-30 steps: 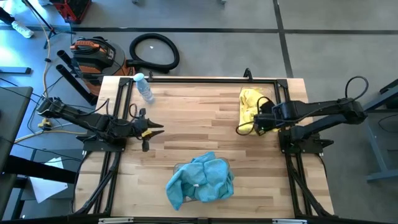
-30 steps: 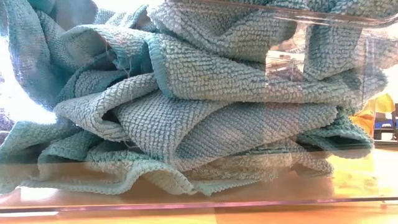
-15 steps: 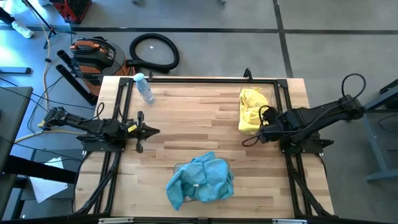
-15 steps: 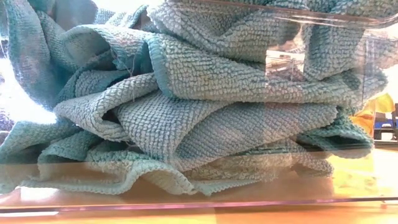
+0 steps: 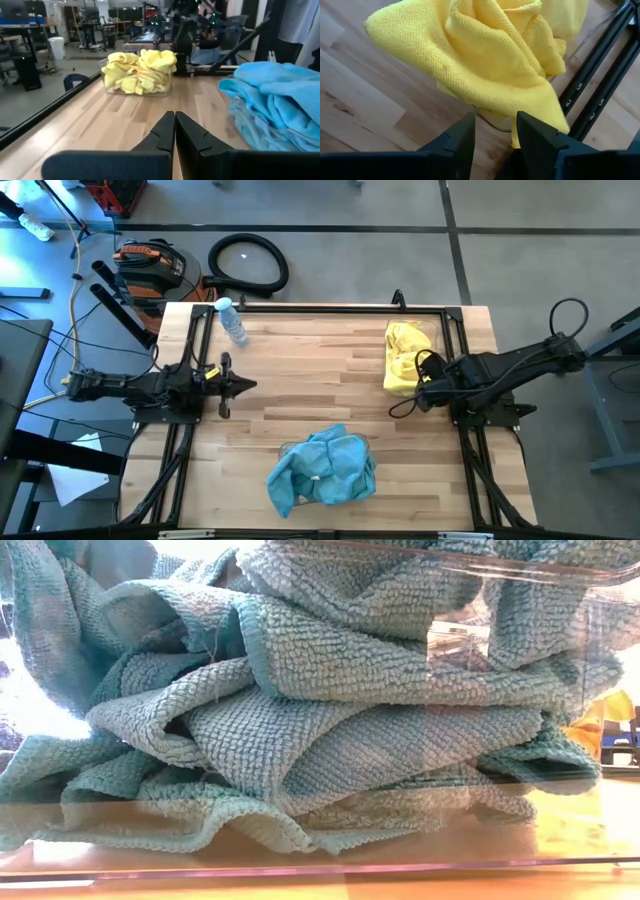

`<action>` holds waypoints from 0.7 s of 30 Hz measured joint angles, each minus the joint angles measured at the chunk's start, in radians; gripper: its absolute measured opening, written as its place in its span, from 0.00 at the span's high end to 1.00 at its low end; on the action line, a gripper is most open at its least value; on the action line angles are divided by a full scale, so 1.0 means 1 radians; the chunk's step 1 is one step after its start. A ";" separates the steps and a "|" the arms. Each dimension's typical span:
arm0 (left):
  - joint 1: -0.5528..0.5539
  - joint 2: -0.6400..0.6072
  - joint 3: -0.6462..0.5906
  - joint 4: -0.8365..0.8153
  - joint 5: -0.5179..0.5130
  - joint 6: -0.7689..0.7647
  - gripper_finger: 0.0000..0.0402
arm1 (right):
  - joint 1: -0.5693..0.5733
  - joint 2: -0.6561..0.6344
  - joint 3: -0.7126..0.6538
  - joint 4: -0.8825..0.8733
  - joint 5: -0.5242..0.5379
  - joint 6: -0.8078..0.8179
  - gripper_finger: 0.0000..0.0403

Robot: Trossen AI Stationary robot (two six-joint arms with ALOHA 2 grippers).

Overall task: Sort microfiber towel by color & place in baskets
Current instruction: Return to Home Position

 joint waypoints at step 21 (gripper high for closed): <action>0.008 -0.031 0.001 -0.068 0.036 -0.048 1.00 | 0.244 -0.266 -0.252 0.469 0.171 -0.147 0.99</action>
